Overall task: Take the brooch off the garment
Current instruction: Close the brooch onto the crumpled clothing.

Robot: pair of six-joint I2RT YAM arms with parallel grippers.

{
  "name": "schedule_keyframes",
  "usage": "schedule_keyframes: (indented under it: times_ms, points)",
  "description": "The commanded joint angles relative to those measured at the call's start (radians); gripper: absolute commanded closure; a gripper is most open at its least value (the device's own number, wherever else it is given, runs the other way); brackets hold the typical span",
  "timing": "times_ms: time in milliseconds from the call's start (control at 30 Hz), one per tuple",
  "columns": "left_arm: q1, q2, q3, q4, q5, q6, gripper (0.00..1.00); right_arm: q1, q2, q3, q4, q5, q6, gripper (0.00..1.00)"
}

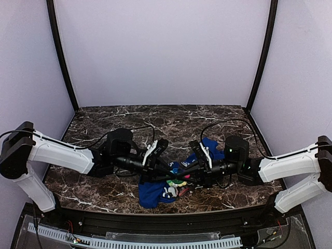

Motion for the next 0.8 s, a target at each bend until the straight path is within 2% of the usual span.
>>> schedule_keyframes:
  times_ms: [0, 767]
  points:
    - [-0.026, -0.026, 0.031, 0.049, 0.022, 0.003, 0.83, 0.006, -0.004, 0.008, 0.053, 0.007, -0.005, 1.0]
    - [-0.026, 0.003, 0.073, -0.003, 0.056, 0.019, 0.84, 0.007, 0.04, 0.037, 0.022, -0.003, -0.012, 1.0]
